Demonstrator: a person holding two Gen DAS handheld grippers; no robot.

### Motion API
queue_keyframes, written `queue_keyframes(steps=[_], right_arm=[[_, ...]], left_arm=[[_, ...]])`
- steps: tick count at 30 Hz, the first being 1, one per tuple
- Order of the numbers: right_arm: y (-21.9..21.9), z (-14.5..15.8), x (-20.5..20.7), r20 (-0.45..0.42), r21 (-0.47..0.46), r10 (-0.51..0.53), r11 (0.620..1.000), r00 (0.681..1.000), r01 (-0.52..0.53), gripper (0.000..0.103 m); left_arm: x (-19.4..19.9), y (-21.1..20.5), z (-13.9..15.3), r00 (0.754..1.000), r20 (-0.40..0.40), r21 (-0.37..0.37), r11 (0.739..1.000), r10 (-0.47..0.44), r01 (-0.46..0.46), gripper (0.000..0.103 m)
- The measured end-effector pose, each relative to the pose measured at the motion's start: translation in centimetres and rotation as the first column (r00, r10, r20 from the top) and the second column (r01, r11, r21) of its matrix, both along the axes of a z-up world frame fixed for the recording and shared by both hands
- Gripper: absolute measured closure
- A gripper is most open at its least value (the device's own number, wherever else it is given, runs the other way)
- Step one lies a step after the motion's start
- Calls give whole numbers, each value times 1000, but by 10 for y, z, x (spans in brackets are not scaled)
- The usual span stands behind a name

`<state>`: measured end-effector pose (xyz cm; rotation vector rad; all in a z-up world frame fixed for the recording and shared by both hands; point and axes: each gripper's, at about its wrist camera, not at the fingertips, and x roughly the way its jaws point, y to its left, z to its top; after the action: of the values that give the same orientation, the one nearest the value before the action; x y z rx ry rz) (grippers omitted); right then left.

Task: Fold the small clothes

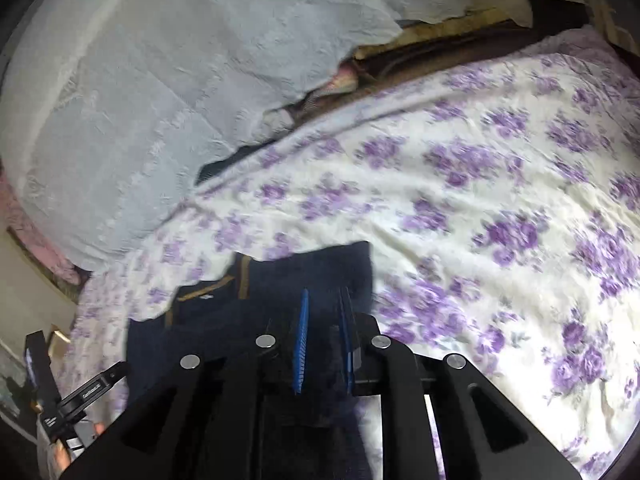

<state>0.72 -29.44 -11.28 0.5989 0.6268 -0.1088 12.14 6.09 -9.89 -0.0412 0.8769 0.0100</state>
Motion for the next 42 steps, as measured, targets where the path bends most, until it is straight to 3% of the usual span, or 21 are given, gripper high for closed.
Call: queue_keyframes(steps=[2,4,5,7,9,11,12,17,19,21,24,28,29,31,33,35,38,40,42], right_arm=[[8,4,10,15,43,83,996,996,-84,87],[20,2,22,11,82,156,984,988,-156,87],[24,-2,27,5,101,179,979,984,-179,87],[37,-15,40,-15,137,214,968,977,-210,87],[45,-33,49,-53,148,239,962,970,-229,88],[46,-46,55,-83,153,250,960,965,-236,95],[44,-50,57,-79,155,255,958,964,-241,101],[23,-52,50,-81,160,189,972,979,-175,103],[13,-51,41,-70,187,165,971,984,-150,102],[14,-42,35,-40,182,154,973,987,-144,97],[22,-31,31,11,176,200,964,980,-199,97],[48,-35,40,-7,170,303,939,953,-297,97],[54,-41,43,-34,159,322,936,946,-313,97],[58,-51,48,-88,151,332,937,939,-316,100],[56,-55,47,-84,163,329,936,941,-313,102],[56,-50,44,-70,158,322,938,944,-308,98],[64,-37,38,-32,110,330,939,943,-325,92],[69,-32,39,-5,117,355,929,935,-352,80],[74,-29,43,-1,112,367,924,930,-365,76]], left_arm=[[-6,-5,14,995,57,-95,991,-87,92,4],[-5,-14,18,978,69,-173,963,-196,206,4],[-2,-20,14,968,60,-195,948,-244,251,4],[4,-31,1,961,21,-189,943,-275,274,4],[18,-36,-19,963,-51,-147,956,-264,254,4],[33,-37,-40,968,-132,-76,976,-215,206,4],[38,-34,-48,964,-157,-89,975,-217,205,4],[33,-32,-41,974,-119,-65,981,-192,185,4],[20,-28,-23,982,-27,-74,980,-186,183,5],[9,-26,-5,975,62,-117,969,-213,219,5],[3,-28,2,963,96,-150,953,-250,262,5],[18,-41,-22,959,-20,-148,949,-283,277,5],[22,-46,-29,957,-55,-116,954,-283,275,5],[24,-57,-45,963,-106,19,968,-247,251,4],[22,-60,-48,964,-107,46,968,-242,248,4],[19,-53,-42,968,-95,15,972,-232,235,4],[10,-45,-20,968,-24,-105,963,-250,247,5],[3,-44,-2,960,48,-161,946,-277,281,5],[6,-49,3,952,62,-165,938,-299,305,5]])
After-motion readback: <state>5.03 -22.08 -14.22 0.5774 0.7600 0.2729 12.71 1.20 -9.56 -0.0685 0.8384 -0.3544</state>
